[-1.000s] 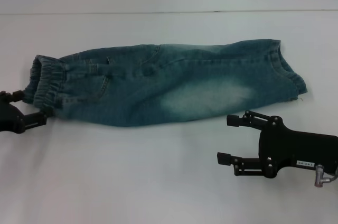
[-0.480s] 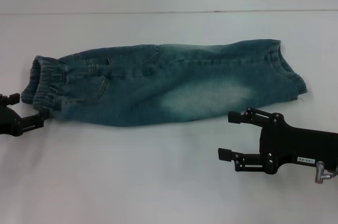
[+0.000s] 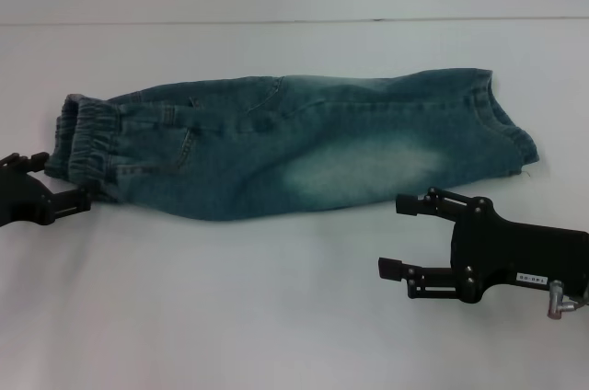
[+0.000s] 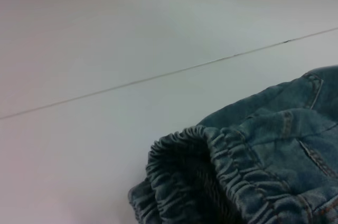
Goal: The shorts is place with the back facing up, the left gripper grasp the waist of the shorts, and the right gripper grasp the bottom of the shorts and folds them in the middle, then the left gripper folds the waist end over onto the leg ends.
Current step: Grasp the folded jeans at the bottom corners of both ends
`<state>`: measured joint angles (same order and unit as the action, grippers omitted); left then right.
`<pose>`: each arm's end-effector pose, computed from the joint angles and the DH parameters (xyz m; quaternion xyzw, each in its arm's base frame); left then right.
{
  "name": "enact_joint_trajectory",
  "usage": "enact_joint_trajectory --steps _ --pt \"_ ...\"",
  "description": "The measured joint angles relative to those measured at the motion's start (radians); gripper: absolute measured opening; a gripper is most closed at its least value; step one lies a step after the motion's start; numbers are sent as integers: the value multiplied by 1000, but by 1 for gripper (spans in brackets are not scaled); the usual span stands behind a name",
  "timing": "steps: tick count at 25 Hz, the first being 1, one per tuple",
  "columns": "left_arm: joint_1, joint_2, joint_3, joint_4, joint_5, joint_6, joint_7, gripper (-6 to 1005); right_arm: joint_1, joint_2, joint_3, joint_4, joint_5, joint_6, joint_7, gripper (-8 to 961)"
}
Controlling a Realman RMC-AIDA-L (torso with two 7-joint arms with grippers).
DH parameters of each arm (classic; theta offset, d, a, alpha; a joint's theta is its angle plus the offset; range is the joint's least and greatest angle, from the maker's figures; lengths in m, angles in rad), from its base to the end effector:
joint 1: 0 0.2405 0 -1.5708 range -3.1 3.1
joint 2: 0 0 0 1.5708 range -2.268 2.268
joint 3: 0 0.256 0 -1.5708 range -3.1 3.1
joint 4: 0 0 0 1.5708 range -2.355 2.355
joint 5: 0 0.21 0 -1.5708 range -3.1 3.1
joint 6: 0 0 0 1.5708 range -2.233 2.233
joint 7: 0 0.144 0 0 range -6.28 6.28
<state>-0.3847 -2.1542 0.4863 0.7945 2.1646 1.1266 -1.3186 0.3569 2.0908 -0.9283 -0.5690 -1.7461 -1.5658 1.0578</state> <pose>-0.3636 0.3221 0.0294 -0.8665 -0.3080 -0.0941 0.3814 0.2809 0.2743 -0.0321 -0.9404 0.1403 0.2816 0.1295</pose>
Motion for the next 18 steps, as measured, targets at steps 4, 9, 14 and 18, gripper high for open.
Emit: enact_joint_trajectory --steps 4,9,14,18 --pt "1 6 1 2 0 26 2 898 1 0 3 0 0 6 1 909" --pt "6 12 -3 3 0 72 17 897 1 0 4 0 1 15 1 908" --pt "6 13 -1 -8 0 75 34 844 1 0 8 0 1 15 7 907" --pt "-1 12 1 -23 8 62 39 739 0 0 4 0 1 15 14 906"
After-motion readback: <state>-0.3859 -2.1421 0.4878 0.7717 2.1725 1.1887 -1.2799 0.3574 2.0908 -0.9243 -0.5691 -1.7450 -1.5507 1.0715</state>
